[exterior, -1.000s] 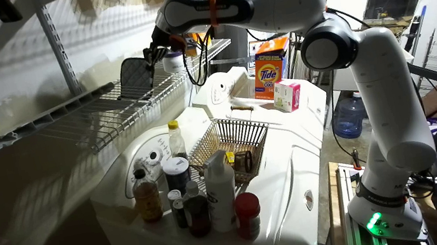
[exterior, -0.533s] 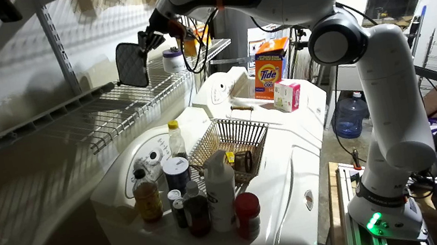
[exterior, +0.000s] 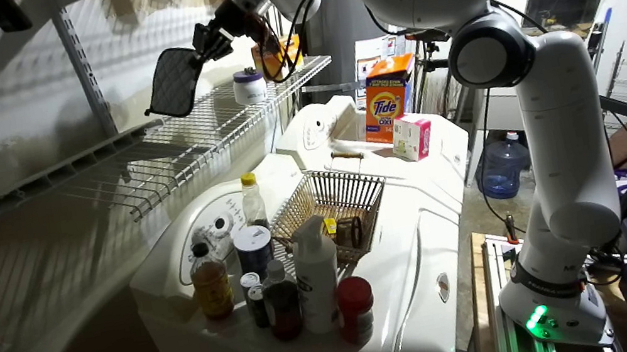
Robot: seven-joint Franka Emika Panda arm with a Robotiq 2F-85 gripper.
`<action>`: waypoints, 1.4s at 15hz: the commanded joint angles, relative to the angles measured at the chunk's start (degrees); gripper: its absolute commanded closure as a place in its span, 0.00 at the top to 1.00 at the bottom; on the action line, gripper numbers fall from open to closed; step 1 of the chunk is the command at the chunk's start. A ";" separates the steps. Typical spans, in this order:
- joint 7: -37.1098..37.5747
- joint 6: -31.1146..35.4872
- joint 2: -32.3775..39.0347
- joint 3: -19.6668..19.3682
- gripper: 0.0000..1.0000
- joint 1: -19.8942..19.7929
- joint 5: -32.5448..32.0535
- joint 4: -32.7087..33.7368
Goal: Place the pot holder flat on the rack
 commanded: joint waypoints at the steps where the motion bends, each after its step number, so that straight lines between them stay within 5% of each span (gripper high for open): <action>1: -1.65 -4.91 -0.90 1.51 0.02 -2.37 5.47 -1.19; 7: -1.21 -8.46 0.06 1.07 0.02 -3.25 5.61 -1.93; 21: 0.34 0.82 2.81 -2.16 0.02 -0.72 -3.76 -2.30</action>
